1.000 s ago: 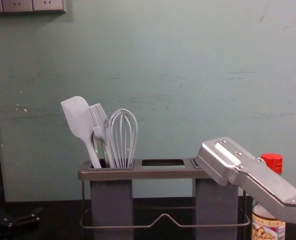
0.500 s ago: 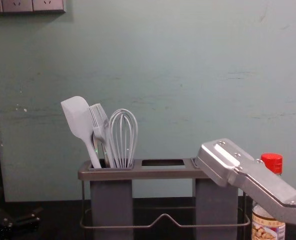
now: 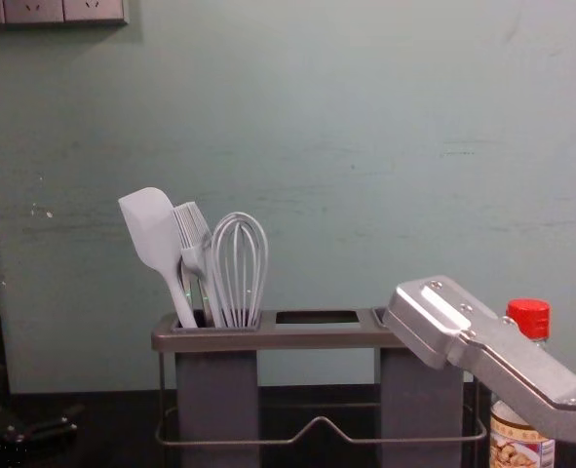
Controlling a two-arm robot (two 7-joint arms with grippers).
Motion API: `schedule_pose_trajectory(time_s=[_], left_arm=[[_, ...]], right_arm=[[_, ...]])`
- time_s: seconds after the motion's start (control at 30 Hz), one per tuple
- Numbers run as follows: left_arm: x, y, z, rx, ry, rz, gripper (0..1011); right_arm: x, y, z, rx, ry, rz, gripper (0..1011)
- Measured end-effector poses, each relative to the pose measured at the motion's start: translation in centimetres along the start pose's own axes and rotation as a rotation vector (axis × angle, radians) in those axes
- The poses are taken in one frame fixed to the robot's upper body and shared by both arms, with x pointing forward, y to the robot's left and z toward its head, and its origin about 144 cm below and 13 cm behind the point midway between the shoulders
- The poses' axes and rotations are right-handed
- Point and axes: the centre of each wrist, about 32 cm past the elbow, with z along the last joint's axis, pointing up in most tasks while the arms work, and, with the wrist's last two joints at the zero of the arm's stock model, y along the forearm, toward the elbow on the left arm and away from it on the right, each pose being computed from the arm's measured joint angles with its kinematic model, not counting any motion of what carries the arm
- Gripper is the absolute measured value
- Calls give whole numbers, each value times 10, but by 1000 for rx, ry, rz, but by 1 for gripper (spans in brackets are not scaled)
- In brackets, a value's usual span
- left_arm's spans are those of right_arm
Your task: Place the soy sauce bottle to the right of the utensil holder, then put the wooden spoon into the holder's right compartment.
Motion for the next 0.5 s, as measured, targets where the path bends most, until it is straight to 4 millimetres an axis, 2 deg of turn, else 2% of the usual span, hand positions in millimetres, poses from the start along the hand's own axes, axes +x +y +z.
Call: schedule_pose_trajectory(time_s=[0.23,0.33,0.43,0.5], left_arm=[[0,0,0,0,0,0,1005],[0,0,0,0,0,0,1005],[0,0,0,0,0,0,1005],[0,0,0,0,0,0,1005]], right_arm=[[1,0,-1,2,-1,1,997],[1,0,-1,2,-3,0,947],[1,0,-1,0,-6,0,846],[1,0,-1,-1,-8,2,838]])
